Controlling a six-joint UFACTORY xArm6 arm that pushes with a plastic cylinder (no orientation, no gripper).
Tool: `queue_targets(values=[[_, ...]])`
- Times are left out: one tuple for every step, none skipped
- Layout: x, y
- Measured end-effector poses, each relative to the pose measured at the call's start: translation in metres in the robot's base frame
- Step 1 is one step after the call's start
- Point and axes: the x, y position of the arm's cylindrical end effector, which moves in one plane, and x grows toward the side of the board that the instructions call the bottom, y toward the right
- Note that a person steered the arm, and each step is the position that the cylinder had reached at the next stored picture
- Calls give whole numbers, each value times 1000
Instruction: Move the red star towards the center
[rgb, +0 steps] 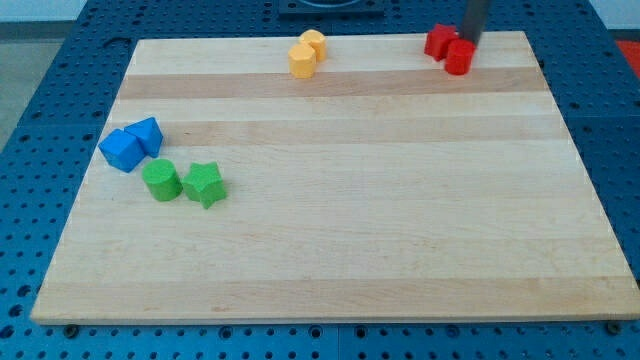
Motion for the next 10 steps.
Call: queue_targets(values=[[-3, -7], [-32, 15], [-32, 10], [-19, -29], [24, -73], [54, -87], [44, -87], [68, -112], [113, -150], [126, -156]])
